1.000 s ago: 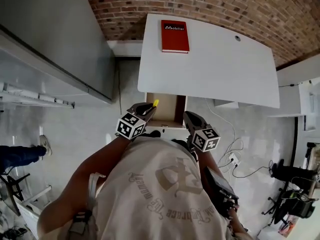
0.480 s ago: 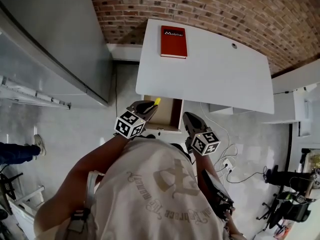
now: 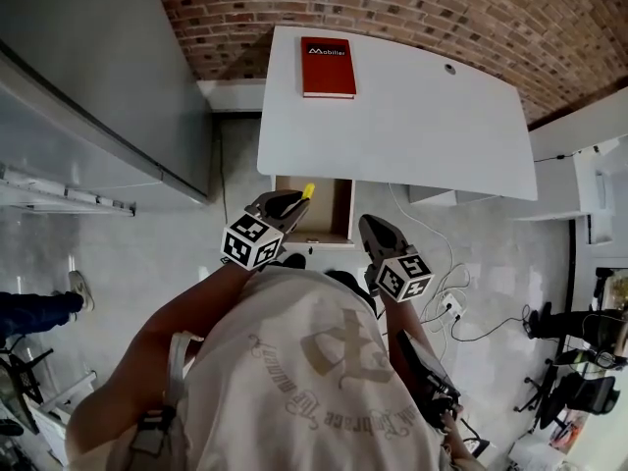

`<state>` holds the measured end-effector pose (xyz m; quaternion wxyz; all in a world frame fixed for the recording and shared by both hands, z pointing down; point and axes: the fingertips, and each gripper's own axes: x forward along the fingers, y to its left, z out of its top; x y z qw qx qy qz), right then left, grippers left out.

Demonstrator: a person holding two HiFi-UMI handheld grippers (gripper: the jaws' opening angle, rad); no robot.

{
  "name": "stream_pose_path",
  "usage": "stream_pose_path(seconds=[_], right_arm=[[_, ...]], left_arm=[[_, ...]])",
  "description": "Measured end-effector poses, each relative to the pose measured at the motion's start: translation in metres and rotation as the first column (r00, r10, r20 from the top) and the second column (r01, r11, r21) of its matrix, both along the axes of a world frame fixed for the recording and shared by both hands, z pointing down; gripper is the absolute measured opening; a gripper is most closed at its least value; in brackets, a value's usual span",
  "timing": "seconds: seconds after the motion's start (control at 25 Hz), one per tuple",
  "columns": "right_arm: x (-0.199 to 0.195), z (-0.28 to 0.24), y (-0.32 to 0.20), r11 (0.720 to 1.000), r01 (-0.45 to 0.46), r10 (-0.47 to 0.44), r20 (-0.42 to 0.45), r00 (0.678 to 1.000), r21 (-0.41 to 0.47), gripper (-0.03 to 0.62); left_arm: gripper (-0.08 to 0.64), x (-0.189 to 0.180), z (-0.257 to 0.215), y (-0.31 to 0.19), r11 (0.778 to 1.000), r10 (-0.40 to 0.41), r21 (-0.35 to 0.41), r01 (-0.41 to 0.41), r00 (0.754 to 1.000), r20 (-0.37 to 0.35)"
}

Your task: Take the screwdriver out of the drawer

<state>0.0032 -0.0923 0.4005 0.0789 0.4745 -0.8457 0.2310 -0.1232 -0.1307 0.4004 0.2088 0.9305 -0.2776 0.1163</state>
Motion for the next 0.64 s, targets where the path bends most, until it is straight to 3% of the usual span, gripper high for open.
stream_pose_path(seconds=[0.64], right_arm=[[0.015,0.003,0.007,1.0,0.004,-0.004,0.0,1.0,0.002,0.006]], left_arm=[[0.058,0.012,0.008,0.005,1.0,-0.015,-0.01,0.015,1.0,0.013]])
